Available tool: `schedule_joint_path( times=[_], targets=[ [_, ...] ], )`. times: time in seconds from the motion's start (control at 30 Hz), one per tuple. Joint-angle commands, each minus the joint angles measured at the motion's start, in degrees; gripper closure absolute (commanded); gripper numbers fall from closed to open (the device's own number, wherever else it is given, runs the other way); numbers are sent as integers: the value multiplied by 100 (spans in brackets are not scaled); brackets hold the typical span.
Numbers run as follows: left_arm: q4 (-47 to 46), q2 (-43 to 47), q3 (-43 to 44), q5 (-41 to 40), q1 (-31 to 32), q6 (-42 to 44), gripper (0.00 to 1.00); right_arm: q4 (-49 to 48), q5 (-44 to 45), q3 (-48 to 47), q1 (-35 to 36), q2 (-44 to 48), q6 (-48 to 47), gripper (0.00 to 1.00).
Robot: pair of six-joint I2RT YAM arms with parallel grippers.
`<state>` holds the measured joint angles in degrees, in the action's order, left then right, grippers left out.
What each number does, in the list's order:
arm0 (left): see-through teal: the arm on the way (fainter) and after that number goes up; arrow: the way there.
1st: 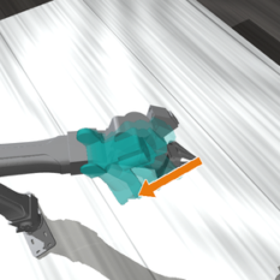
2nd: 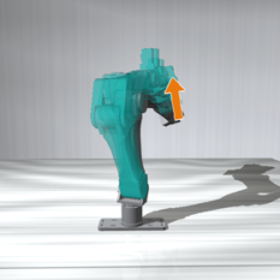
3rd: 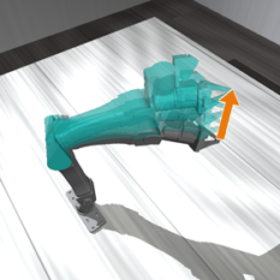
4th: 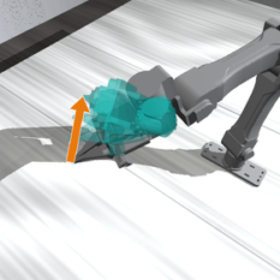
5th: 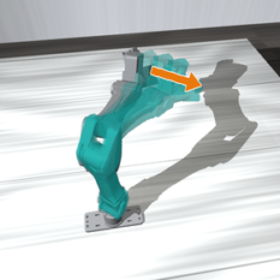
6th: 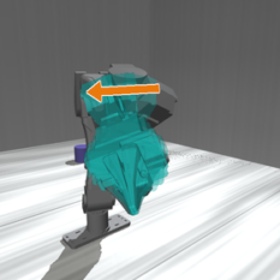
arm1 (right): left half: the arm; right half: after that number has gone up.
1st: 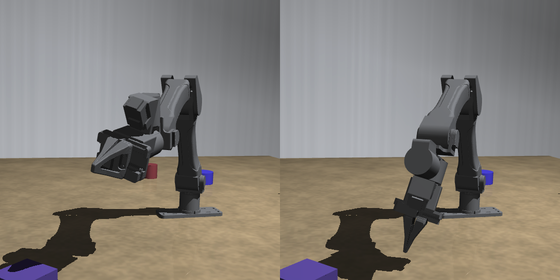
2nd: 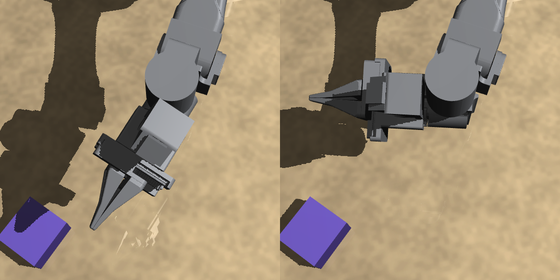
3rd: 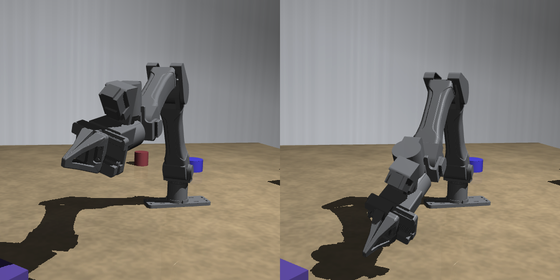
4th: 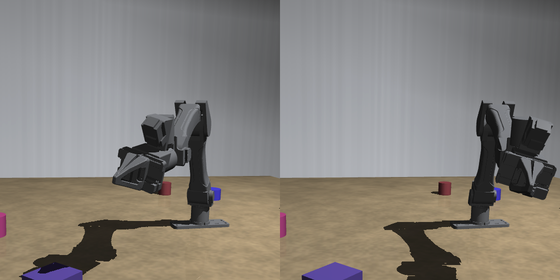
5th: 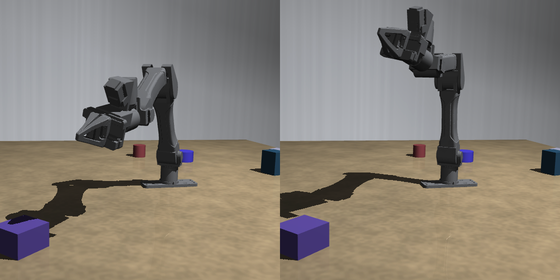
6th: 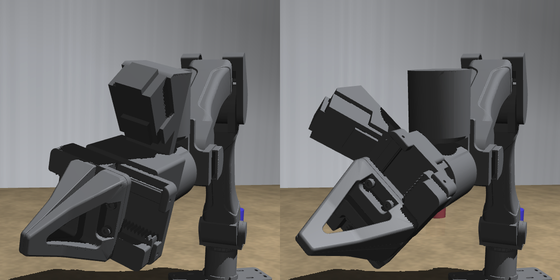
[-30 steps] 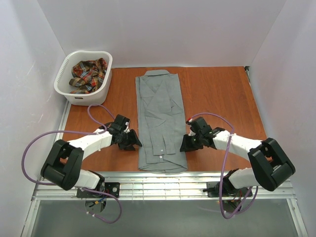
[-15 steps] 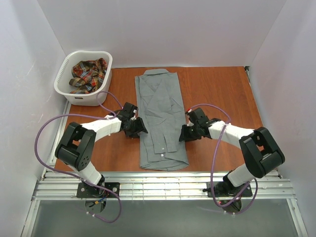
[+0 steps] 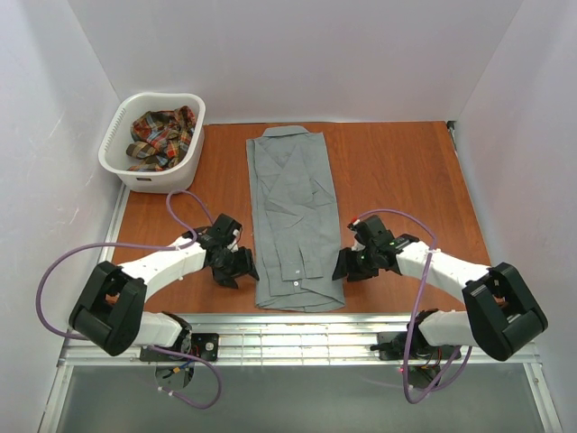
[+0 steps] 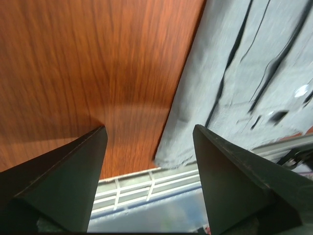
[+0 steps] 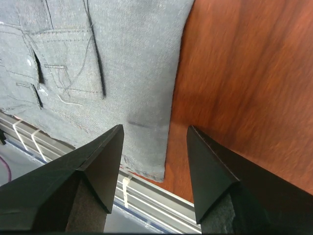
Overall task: Fold and stack the long sleeve shirts
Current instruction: Fold the shirt
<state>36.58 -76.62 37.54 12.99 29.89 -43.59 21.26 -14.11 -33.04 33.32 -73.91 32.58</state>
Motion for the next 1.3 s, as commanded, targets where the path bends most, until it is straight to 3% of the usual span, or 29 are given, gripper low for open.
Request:
schedule_joint_path(
  times=[0.0,0.4,0.63,0.83,0.9,0.97,1.07,1.27],
  targets=[
    [464,-11,-194,186,254,-96,33,247,-154,96,201,52,196,51],
    [517,-433,-186,81,1080,-395,40,502,-13,193,632,-80,372,52],
    [517,-556,-168,80,1203,-466,56,537,22,157,842,-247,398,57],
    [473,-696,-80,72,1318,-422,76,529,57,70,904,-379,346,69],
    [464,-696,-36,80,1326,-396,91,555,92,34,904,-317,311,78],
    [560,-565,43,-24,1326,-404,100,721,189,-97,896,-230,214,89],
    [823,-232,175,-209,1326,-492,100,1064,268,-299,896,-89,12,99],
    [1193,314,61,-60,1326,-536,100,1451,-30,-326,904,350,-173,99]
  ],
)
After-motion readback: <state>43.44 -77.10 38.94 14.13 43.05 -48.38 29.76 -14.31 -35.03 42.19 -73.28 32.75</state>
